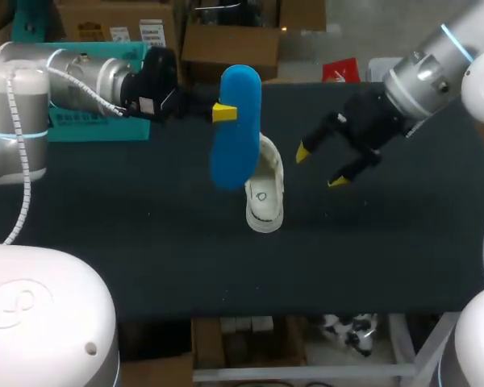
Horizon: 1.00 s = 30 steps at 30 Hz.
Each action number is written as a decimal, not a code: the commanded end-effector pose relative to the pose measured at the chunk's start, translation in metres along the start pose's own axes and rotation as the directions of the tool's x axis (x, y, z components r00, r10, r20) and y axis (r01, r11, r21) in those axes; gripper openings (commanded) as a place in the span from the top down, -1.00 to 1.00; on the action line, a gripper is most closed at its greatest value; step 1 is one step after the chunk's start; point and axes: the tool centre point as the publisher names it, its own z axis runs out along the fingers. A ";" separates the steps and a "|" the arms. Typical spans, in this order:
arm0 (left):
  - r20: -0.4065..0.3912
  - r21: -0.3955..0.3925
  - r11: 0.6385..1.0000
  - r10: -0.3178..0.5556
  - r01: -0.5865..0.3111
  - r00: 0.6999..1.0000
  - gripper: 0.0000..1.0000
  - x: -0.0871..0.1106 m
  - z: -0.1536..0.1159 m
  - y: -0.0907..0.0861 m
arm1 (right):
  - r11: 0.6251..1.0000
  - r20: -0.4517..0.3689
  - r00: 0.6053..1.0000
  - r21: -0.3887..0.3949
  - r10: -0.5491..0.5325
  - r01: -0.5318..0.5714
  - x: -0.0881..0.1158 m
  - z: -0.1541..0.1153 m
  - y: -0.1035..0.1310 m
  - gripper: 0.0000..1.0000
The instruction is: Open the shoe tongue, take the insole out of the shoe, put the insole back into the shoe, and pack the shoe into the shoebox
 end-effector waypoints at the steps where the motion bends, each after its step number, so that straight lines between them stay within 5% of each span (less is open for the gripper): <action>1: 0.059 0.018 1.000 -0.002 0.001 0.998 1.00 0.004 0.005 0.002 | 0.965 -0.187 0.947 0.080 0.260 -0.249 0.002 0.003 -0.011 -1.00; 15: 0.061 0.048 0.998 -0.049 0.046 0.997 1.00 0.011 0.018 -0.003 | 0.960 -0.183 0.942 0.048 0.281 -0.277 0.003 0.003 -0.009 -1.00; 18: 0.051 0.050 0.998 -0.040 0.038 0.998 1.00 0.013 0.019 -0.005 | 0.914 -0.298 0.864 0.124 0.405 -0.386 0.007 0.002 -0.008 -1.00; 22: 0.047 0.058 0.998 -0.035 0.032 0.998 1.00 0.014 0.019 -0.006 | 0.810 -0.406 0.701 0.265 0.586 -0.524 0.014 -0.002 -0.012 -1.00; 25: 0.053 0.066 0.997 -0.036 0.033 0.998 1.00 0.014 0.018 -0.006 | 0.755 -0.415 0.633 0.285 0.653 -0.591 0.019 -0.005 -0.018 -1.00; 30: 0.063 0.049 0.998 -0.053 0.050 0.997 1.00 0.015 0.017 -0.001 | 0.727 -0.437 0.589 0.293 0.680 -0.621 0.027 -0.006 -0.024 -1.00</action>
